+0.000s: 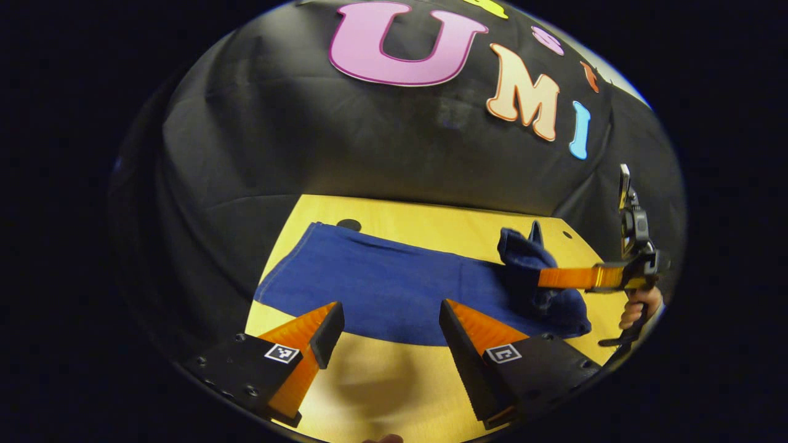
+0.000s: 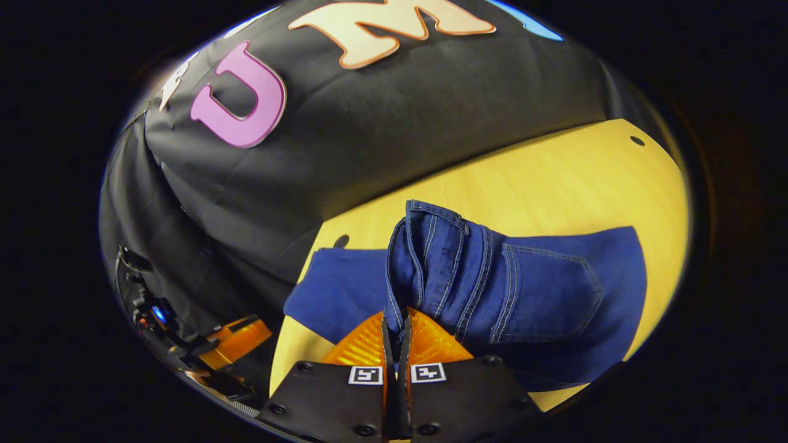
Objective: Grasp the waist and the cuffs of the jeans and fold them to make the two legs overlap; first hold the waist and fold one-third of the jeans toward the cuffs, then hold the cuffs and fold the remaining one-third in the same direction to finish folding.
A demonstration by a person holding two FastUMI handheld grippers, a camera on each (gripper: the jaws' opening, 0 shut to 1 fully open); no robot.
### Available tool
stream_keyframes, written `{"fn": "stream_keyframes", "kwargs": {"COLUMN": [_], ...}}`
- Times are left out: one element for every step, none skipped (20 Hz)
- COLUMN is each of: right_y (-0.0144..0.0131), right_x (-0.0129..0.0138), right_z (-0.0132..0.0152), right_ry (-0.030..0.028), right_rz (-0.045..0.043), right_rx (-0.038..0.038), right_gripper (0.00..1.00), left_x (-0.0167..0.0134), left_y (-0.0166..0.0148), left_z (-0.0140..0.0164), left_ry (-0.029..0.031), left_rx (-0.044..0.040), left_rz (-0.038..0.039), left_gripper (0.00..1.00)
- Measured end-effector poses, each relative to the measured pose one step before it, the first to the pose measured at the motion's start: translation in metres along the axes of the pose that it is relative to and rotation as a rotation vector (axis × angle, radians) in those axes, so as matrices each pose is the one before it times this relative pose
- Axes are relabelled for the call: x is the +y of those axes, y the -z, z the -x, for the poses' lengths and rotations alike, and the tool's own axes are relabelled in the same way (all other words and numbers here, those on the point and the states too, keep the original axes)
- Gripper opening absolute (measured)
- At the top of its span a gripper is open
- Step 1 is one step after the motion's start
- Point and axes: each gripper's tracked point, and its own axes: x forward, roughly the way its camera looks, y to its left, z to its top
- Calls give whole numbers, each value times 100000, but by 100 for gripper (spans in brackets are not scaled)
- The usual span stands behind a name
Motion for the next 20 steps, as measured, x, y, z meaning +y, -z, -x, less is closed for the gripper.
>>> {"fn": "stream_keyframes", "kwargs": {"right_y": [767, -379, 95, 49, -232, -272, 401, -76, 331, 179, 503, 230, -95, -496, -519, -600, -470, -434, -454, -264], "right_x": [344, 70, 140, -6, 90, 82, 14, -70, 386, 17, -276, -478, 47, 195, -68, -220, -204, -224, -383, -631], "right_z": [-637, 316, -187, -35, 143, 205, -291, 107, -294, -136, 120, 482, 823, 1308, 797, 960, 529, 1162, 1131, 1092], "right_ry": [553, -133, -239, -514, -710, -865, -1421, -1937, -3697, -3161, -2629, 100, 339, 832, 631, 462, 85, 110, 574, 1366], "right_rz": [600, 725, 829, 600, 178, 22, 474, 915, 369, 441, 859, 1502, 2153, 2503, 2286, 1886, 1087, 123, -434, -505], "right_rx": [1198, 1324, 1019, 940, 753, 487, -147, -433, -411, -177, 57, 373, 225, -323, -1025, -1858, -1585, -1569, -1109, -1095], "right_gripper": [0, 3, 3, 0, 3, 3, 4, 9, 11, 11, 32, 54, 75, 89, 100, 98, 98, 98, 98, 98], "left_x": [774, 878, 836, 881, 827, 838, 845, 827, 860, 844, 578, 433, 426, 551, 451, 360, 345, 146, 319, 377], "left_y": [-86, -84, -210, -80, -18, -83, -23, 139, 357, 150, 51, 43, 62, 26, 99, 84, 55, -66, -3, -226], "left_z": [-283, -328, -416, -374, -598, -695, -892, -863, -998, -859, -928, -748, -869, -736, -683, -477, -350, -347, -414, -408], "left_ry": [-1617, -1744, -1976, -1689, -1328, -946, -680, -1345, -1249, -709, -170, -55, -320, -264, -101, 16, 22, 14, -338, -301], "left_rx": [-219, -106, -11, 337, 380, 110, -397, 744, 978, 750, 829, 761, 790, 1220, 1951, 2254, 1540, 1525, 1518, 1189], "left_rz": [-448, -668, -608, -119, 67, -122, -90, -371, -620, -241, -166, -488, -1165, -1610, -1313, -1371, -1439, -1844, -2490, -2789], "left_gripper": [94, 94, 94, 94, 94, 94, 94, 94, 94, 94, 94, 94, 94, 94, 94, 94, 94, 94, 94, 94]}}
